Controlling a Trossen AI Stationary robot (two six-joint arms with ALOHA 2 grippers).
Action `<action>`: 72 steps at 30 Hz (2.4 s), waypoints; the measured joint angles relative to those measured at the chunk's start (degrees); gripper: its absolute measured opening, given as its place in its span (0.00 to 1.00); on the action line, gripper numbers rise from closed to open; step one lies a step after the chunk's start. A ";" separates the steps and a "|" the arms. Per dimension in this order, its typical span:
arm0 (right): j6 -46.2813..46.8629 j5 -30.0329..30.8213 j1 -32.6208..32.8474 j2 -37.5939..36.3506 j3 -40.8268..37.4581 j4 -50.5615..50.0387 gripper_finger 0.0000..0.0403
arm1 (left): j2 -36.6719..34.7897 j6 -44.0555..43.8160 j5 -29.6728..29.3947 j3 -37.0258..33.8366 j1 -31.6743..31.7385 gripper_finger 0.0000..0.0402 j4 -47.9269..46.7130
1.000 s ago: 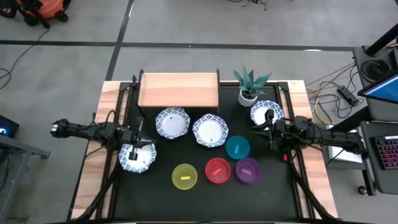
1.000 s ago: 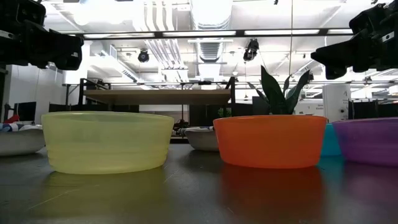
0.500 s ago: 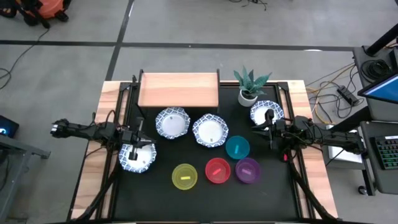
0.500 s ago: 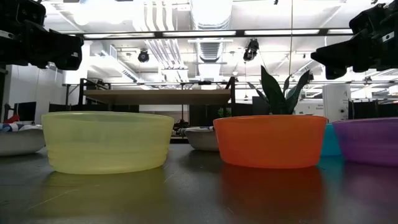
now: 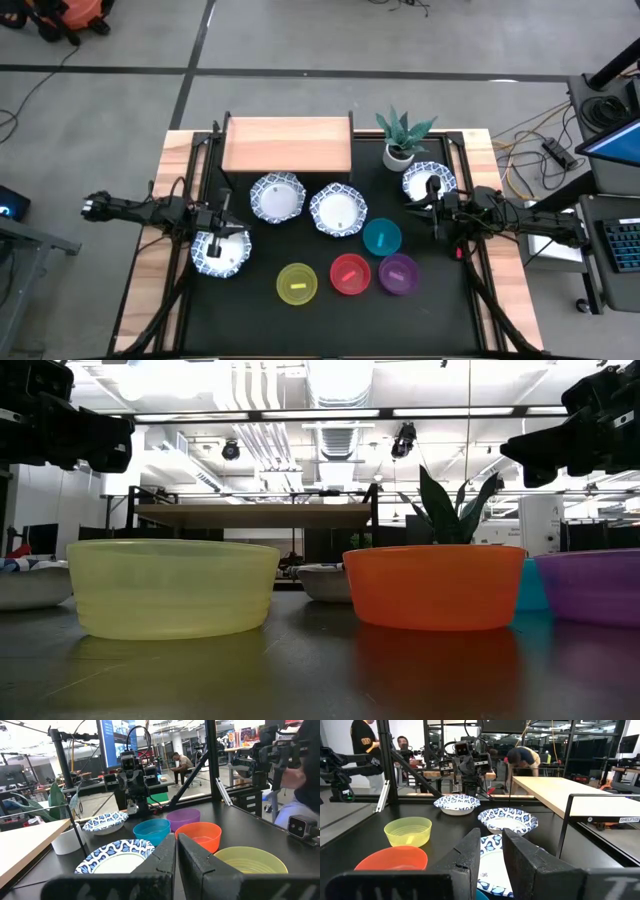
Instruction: Place and stack bowls onto a shelf
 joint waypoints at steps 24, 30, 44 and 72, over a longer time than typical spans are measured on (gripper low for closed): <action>5.61 4.96 0.02 0.10 1.61 7.66 0.18 | 0.00 -14.84 0.02 0.00 0.00 0.00 39.33; 5.88 8.94 0.00 1.08 6.33 7.43 0.19 | 0.00 -14.69 -0.47 0.00 0.02 0.00 42.08; -2.66 10.56 0.02 13.28 23.16 5.04 0.20 | 9.78 -15.46 -9.51 4.25 0.02 0.00 48.20; -6.94 10.56 0.01 23.63 29.03 2.25 0.17 | 88.42 -35.40 -16.76 62.68 0.40 0.03 -50.77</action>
